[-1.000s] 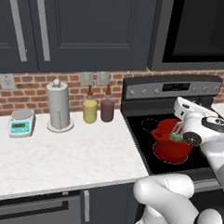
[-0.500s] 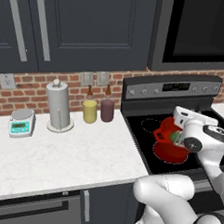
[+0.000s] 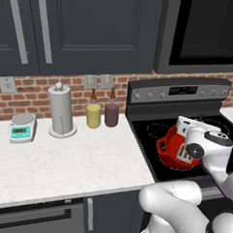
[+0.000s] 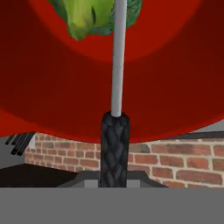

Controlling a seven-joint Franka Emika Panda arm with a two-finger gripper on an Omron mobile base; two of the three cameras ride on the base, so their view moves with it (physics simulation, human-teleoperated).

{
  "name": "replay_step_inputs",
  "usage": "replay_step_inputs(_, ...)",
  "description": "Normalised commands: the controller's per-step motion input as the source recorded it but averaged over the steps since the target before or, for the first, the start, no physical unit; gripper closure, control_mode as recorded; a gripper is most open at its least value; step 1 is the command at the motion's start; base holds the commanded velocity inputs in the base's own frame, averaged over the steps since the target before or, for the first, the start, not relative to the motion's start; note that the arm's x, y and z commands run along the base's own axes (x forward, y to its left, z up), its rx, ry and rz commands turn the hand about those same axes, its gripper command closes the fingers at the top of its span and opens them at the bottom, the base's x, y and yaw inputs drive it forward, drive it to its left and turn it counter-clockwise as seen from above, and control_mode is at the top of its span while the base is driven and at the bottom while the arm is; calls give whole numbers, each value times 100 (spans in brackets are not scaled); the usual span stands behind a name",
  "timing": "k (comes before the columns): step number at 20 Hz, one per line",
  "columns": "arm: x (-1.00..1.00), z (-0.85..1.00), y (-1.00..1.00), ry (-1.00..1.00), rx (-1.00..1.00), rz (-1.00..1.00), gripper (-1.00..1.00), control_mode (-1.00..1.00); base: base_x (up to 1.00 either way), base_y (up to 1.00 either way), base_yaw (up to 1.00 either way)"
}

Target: Put the mushroom and broccoli in the pot. Retrieve the spatula and lightly stir the vegetables in the pot.

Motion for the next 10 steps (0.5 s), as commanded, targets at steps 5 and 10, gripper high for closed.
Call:
replay_step_inputs(5, 69, 1, 0, -2, 0, 0, 100, -100, 0, 0, 0)
replay_step_inputs(10, 77, 14, -8, 0, 0, 1, 100, -100, 0, 0, 0)
